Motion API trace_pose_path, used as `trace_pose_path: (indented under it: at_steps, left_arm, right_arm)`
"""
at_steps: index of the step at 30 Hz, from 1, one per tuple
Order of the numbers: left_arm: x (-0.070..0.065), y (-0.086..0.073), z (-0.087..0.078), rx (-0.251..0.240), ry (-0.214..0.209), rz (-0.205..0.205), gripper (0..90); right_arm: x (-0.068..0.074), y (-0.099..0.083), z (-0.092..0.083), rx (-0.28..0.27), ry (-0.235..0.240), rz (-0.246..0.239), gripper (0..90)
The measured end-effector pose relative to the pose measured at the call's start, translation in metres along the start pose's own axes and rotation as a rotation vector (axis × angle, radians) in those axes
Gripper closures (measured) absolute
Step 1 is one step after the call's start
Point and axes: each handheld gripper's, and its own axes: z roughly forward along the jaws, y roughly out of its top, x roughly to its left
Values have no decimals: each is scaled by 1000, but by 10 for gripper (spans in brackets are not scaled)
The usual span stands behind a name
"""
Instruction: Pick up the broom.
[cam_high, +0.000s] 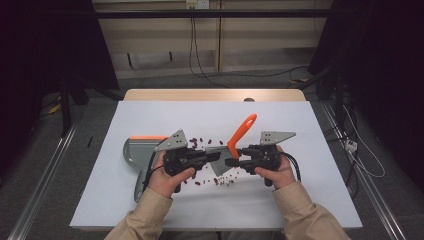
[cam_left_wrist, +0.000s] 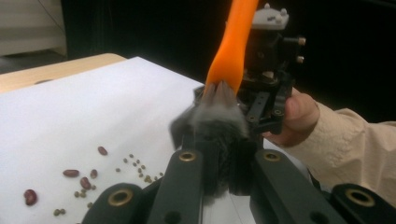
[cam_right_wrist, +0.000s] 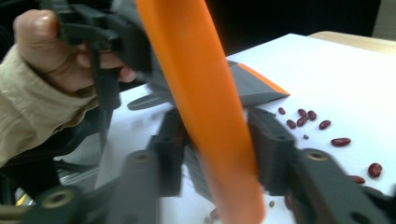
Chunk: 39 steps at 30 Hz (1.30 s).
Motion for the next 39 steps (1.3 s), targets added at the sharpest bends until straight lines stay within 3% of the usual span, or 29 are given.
trace_pose_path:
  at_steps: [1, 2, 5, 6, 7, 10, 11, 12, 17, 19, 21, 24, 27, 30, 39]
  left_arm:
    - [1, 0, 0, -3, 8, -2, 831]
    - [4, -1, 0, 0, 52, -1, 800]
    - [8, -2, -1, 6, 89, -7, 710]
    - [10, -3, -2, 9, 109, -2, 640]
    - [11, -3, -3, 14, 117, 9, 631]
    - [12, -2, -7, 12, 149, 6, 513]
    - [13, -2, -8, 12, 163, 7, 434]
    - [14, -2, -10, 15, 179, 3, 434]
    - [20, -2, -15, 46, 235, 11, 296]
    - [21, -2, -17, 48, 243, 18, 286]
    - [23, -2, -19, 57, 252, 26, 259]
    - [26, -4, -21, 67, 263, 22, 228]
    - [29, -5, -24, 69, 271, 16, 213]
    - [32, -6, -30, 74, 284, 10, 189]
    - [39, -8, -48, 66, 337, 5, 173]
  right_arm:
    - [3, 2, -1, 16, -11, -35, 662]
    - [5, 4, -2, 34, -19, -42, 682]
    - [8, 8, -3, 61, -30, -38, 694]
    - [9, 10, -4, 68, -54, -40, 697]
    - [9, 12, -6, 75, -82, -35, 697]
    - [5, 15, -18, 69, -144, 19, 699]
    - [3, 18, -26, 81, -216, 37, 699]
    - [3, 18, -26, 81, -216, 37, 699]
    - [1, 24, -43, 79, -345, 68, 699]
    - [0, 26, -49, 91, -402, 64, 700]
    - [-1, 27, -55, 78, -410, 77, 700]
    - [-2, 28, -62, 83, -465, 82, 700]
    - [-5, 26, -65, 73, -462, 100, 700]
    - [-7, 26, -68, 84, -493, 114, 700]
    - [-8, 24, -71, 132, -557, 88, 702]
